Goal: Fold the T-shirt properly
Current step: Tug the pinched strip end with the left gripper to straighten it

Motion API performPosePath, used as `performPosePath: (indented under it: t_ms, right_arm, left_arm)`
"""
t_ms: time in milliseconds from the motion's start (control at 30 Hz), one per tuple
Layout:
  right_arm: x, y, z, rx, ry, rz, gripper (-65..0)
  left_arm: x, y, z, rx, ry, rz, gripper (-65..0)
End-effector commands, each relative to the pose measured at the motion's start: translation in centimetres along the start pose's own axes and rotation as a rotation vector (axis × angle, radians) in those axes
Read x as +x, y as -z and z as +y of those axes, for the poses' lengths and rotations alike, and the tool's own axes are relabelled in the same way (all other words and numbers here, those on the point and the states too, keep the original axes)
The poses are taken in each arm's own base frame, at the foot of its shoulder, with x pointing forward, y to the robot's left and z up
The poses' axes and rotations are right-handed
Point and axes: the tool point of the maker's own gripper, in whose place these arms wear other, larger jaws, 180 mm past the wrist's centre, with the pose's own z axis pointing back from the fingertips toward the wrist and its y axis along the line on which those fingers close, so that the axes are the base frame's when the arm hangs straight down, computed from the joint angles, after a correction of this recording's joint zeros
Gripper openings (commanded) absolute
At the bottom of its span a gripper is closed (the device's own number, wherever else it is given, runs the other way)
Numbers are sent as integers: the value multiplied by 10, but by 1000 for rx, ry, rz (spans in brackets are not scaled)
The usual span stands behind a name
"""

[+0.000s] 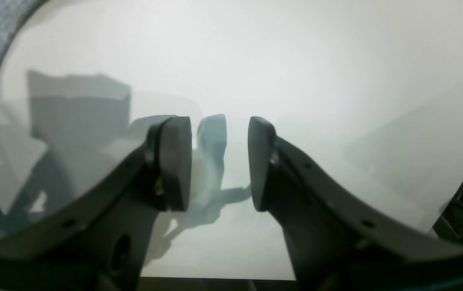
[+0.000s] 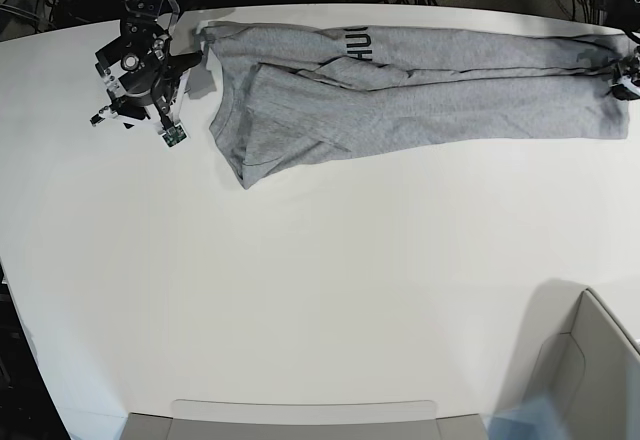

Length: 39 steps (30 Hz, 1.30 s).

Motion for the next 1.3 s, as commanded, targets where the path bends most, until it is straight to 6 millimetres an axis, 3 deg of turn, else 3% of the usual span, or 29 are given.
performPosePath:
  t_ms: [0, 200, 300, 400, 600, 800, 933, 1067, 1133, 1267]
  right_arm:
    - [5, -4, -6, -14, -15, -20, -416]
    - [5, -4, -6, -15, -13, -19, -416]
    - [6, -4, -7, -17, -13, -22, -416]
    - [6, -4, -6, -16, -12, -22, -416]
    - [5, -4, -7, -16, -12, -20, -416]
    - [7, -4, -7, -17, -8, -24, -416]
    - [9, -4, -6, -15, -7, -29, -416]
    - [9, -4, -5, -14, -6, -30, -416]
    - [9, -4, -6, -16, -8, -29, -416]
    - [9, -4, -6, -16, -6, -28, -416]
  left_arm:
    - [-17, 7, -13, -35, 30, 74, -399]
    - [-23, 18, -64, -114, 127, 127, -571]
    - [-16, 15, -86, -141, 175, 130, -639]
    - [-9, 12, -97, -151, 203, 123, -650]
    - [8, -11, -57, -81, 58, 31, -650]
    - [27, -49, -4, 15, -45, -57, -650]
    - [38, -65, 12, 53, -55, -89, -650]
    - [54, -72, 11, 52, -49, -104, -650]
    - [69, -86, 6, 48, -21, -138, -650]
    - [90, -106, -21, -9, 54, -187, -650]
